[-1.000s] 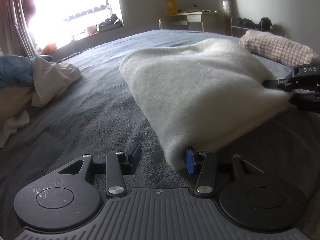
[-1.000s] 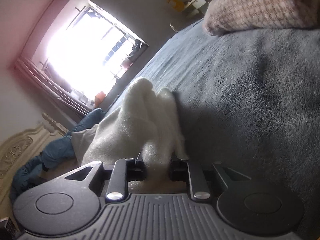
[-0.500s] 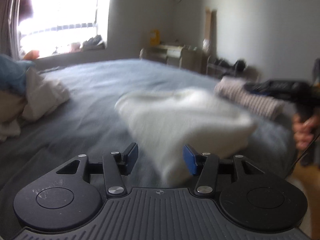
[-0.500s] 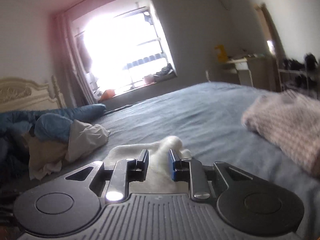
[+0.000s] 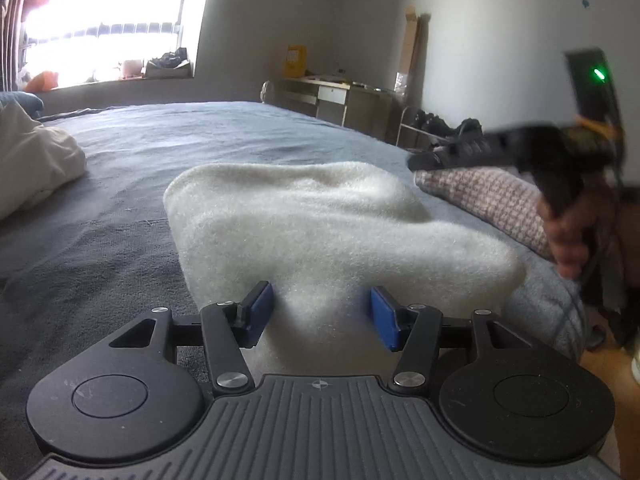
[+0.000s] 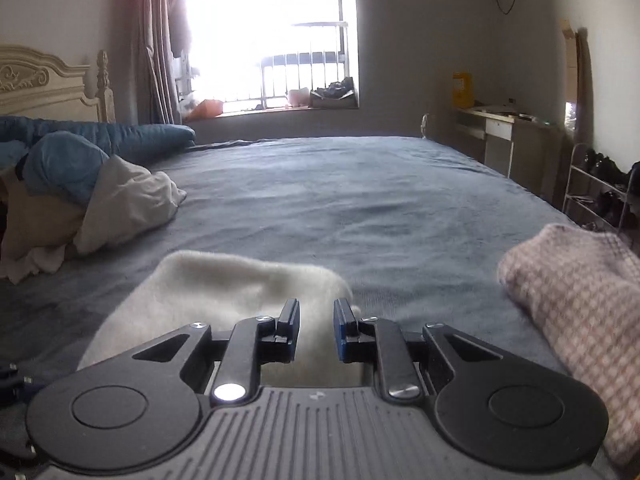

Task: Fold clothes

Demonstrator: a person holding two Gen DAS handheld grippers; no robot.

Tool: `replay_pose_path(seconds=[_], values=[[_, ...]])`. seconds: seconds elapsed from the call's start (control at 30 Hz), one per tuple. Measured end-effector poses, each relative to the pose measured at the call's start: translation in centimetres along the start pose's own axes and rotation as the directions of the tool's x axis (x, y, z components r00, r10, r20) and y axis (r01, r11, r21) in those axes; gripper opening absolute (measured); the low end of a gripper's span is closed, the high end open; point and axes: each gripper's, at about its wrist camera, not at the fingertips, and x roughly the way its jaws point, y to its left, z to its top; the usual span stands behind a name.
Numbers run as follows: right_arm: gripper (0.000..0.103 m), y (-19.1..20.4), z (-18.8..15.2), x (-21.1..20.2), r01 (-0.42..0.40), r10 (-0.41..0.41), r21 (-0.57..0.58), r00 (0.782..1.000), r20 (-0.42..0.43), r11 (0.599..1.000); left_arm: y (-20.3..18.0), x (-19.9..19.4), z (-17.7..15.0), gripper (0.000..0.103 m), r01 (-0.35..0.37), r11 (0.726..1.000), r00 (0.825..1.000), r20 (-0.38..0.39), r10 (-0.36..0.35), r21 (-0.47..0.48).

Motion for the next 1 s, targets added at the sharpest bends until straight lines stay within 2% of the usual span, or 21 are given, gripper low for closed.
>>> replay_pose_path(seconds=[0.1,0.13,0.17,0.23,0.33,0.4,0.47,0.53,0.6,0.67,0.7,0.77,0.8,0.9,1.0], values=[[0.019,-0.2,-0.1,5.9,0.061,-0.065,-0.046,0.992,-0.109,0.997,-0.4,-0.2,-0.8,0.055,-0.01,1.0,1.0,0.021,0.009,0.023],[0.019,-0.6,-1.3,8.6,0.086,-0.096,-0.061,0.98,-0.175,0.994,-0.6,-0.3,-1.0,0.055,-0.013,0.999,1.0,0.028,0.012,0.04],[0.019,-1.3,-2.2,9.8,0.078,-0.081,-0.021,0.979,-0.188,0.997,-0.8,-0.4,-1.3,0.055,-0.016,0.998,0.999,0.034,0.014,0.057],[0.019,-1.9,-1.9,9.6,0.059,-0.055,0.015,0.982,-0.181,0.998,-1.1,-0.6,-1.4,0.055,-0.037,0.994,0.999,0.041,0.033,0.102],[0.019,-0.7,0.8,7.7,0.113,-0.126,-0.09,0.98,-0.156,0.989,-1.0,-0.7,-1.8,0.057,-0.035,0.993,0.998,0.055,0.028,0.113],[0.019,0.5,2.9,6.2,0.112,-0.124,-0.127,0.988,-0.095,0.986,-0.9,-0.8,-2.0,0.057,-0.033,0.994,0.997,0.066,0.027,0.104],[0.019,2.7,4.8,5.6,-0.004,-0.008,-0.139,0.996,-0.086,0.99,-1.0,-0.8,-2.2,0.057,-0.033,0.993,0.997,0.077,0.025,0.11],[0.019,5.8,6.1,6.6,-0.13,0.113,-0.175,0.988,-0.104,0.976,-0.9,-0.9,-2.4,0.058,-0.027,0.994,0.996,0.087,0.017,0.108],[0.019,8.6,6.8,9.0,-0.27,0.243,-0.163,0.956,-0.164,0.949,-0.7,-0.9,-2.6,0.058,-0.016,0.995,0.995,0.099,0.006,0.103],[0.019,11.4,6.4,12.9,-0.353,0.312,-0.153,0.92,-0.239,0.923,-0.5,-1.1,-2.8,0.058,-0.002,0.996,0.994,0.11,-0.008,0.095],[0.019,12.4,5.6,15.2,-0.355,0.3,-0.167,0.91,-0.286,0.92,-0.5,-1.1,-2.9,0.058,0.002,0.996,0.993,0.113,-0.013,0.091],[0.015,13.6,3.0,19.8,-0.309,0.218,-0.196,0.897,-0.384,0.931,-0.3,-1.0,-3.0,0.058,-0.002,0.996,0.994,0.107,-0.007,0.086],[0.015,13.5,2.3,20.5,-0.31,0.227,-0.177,0.898,-0.377,0.934,-0.2,-0.9,-2.9,0.058,-0.009,0.996,0.995,0.1,0.001,0.083],[0.015,13.8,3.5,19.3,-0.295,0.21,-0.195,0.907,-0.365,0.936,0.2,-1.1,-2.8,0.058,0.019,0.998,0.994,0.108,-0.026,0.062],[0.016,12.5,5.0,14.5,-0.263,0.187,-0.266,0.942,-0.279,0.928,0.2,-1.3,-2.8,0.058,0.031,0.998,0.994,0.103,-0.037,0.062]])
